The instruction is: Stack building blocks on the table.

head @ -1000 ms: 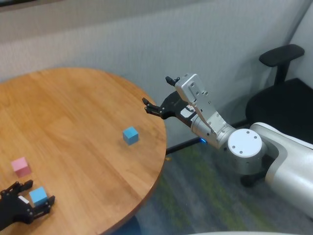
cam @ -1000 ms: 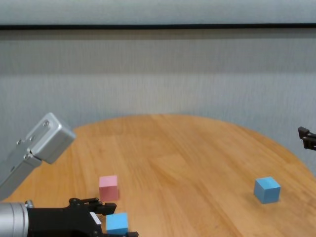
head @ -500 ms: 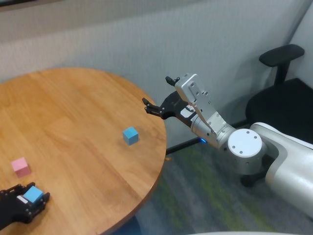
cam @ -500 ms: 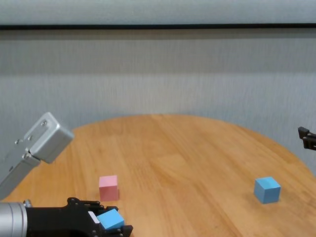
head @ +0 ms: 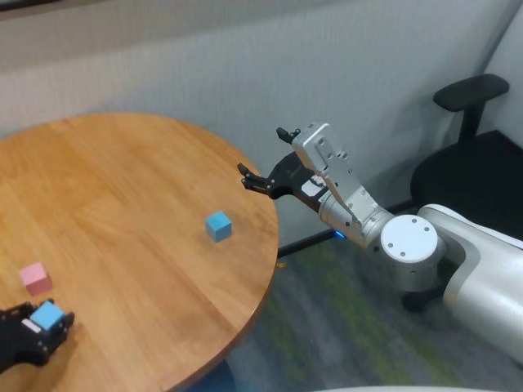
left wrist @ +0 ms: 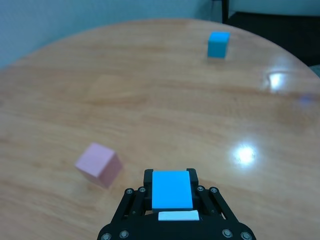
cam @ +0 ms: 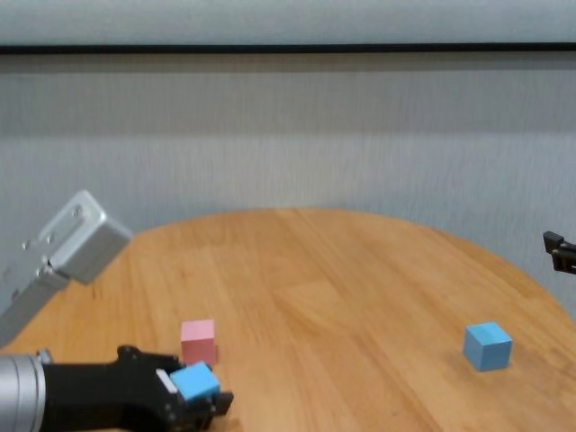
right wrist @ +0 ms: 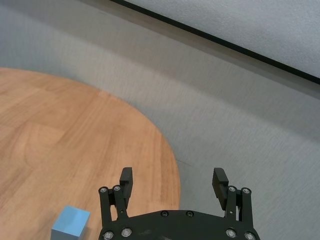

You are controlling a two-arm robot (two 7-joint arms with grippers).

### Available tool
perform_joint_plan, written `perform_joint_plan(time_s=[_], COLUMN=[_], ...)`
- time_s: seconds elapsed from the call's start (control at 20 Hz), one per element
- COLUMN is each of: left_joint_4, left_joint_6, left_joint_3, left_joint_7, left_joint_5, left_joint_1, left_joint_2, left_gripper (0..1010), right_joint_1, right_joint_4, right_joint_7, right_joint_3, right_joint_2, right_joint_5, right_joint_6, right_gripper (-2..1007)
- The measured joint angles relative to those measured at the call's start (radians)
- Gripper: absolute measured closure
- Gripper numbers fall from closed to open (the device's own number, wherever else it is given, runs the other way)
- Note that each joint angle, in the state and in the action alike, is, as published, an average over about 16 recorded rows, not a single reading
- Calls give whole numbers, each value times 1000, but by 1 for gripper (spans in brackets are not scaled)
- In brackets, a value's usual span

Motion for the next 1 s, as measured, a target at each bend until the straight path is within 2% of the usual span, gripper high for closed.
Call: perform_joint_plan(time_s=[0.3, 0.55, 0.8, 1.0], left_joint_4=[-44, -61, -33, 16], left_joint_6=[22, 45, 70, 84], left_joint_3=[-22, -39, -42, -33], left_joint_7=[29, 60, 86, 100], left_joint_5=[-6, -11, -5, 9], left_joint_1=[-7, -34, -85, -134], left_joint_2=[-7, -34, -81, -125], left_gripper=[614, 614, 614, 614], right_joint_1=[0, 0, 0, 0], right_joint_4=[0, 0, 0, 0], right_joint_7=[0, 0, 0, 0], right_joint_3=[0, 0, 0, 0], right_joint_2=[0, 0, 0, 0], right_joint_5=[0, 0, 0, 0], right_joint_6=[0, 0, 0, 0], right_gripper=[0, 1, 1, 1])
